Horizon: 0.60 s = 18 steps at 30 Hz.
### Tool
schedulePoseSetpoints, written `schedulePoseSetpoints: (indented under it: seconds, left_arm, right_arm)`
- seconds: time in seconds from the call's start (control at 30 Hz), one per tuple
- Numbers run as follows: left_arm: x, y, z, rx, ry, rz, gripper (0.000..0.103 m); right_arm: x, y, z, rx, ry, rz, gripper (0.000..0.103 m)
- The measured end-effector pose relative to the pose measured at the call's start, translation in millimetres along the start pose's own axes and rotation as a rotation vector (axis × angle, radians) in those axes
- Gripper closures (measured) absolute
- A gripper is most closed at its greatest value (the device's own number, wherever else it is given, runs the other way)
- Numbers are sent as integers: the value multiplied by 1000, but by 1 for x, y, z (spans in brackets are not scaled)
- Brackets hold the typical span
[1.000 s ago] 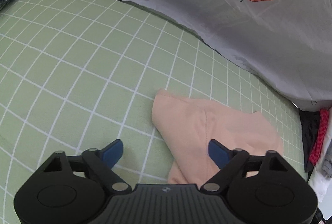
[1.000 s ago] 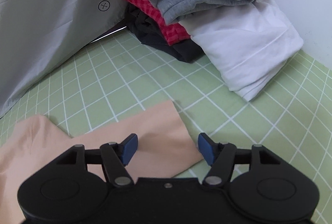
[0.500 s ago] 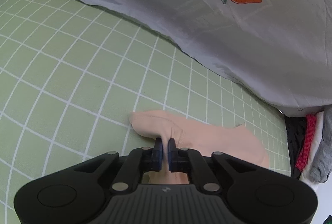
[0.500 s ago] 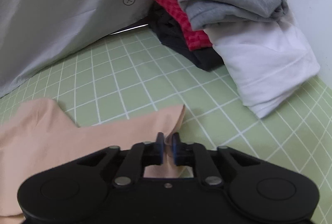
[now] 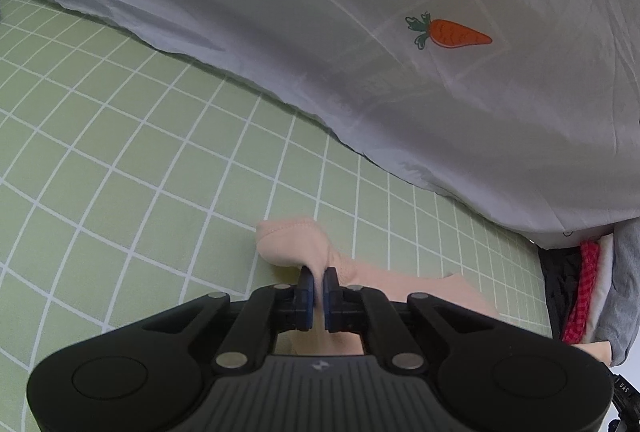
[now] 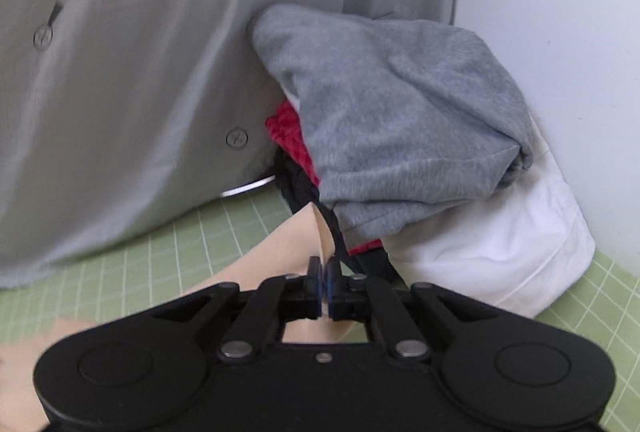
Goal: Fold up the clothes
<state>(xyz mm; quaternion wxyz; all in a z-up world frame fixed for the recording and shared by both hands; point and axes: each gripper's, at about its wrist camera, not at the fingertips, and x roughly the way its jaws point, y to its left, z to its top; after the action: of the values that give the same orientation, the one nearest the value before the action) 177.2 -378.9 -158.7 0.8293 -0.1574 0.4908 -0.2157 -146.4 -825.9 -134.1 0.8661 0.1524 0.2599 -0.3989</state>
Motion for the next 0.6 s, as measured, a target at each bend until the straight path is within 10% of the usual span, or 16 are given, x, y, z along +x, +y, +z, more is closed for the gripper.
schedulePoseSetpoints:
  seconds: [0.33,0.47,0.6]
  left_arm:
    - [16,5,7,-13,44,49,93]
    - [11,8,10,-71,47,89,32]
    - [-17,11,11,-78,10,84,27]
  right_arm:
    - [15,-12,-31,38,119,-28,100]
    - [6,-11,-31,52,113,-14,100]
    - [-11,-5,-27,68,77,29,100]
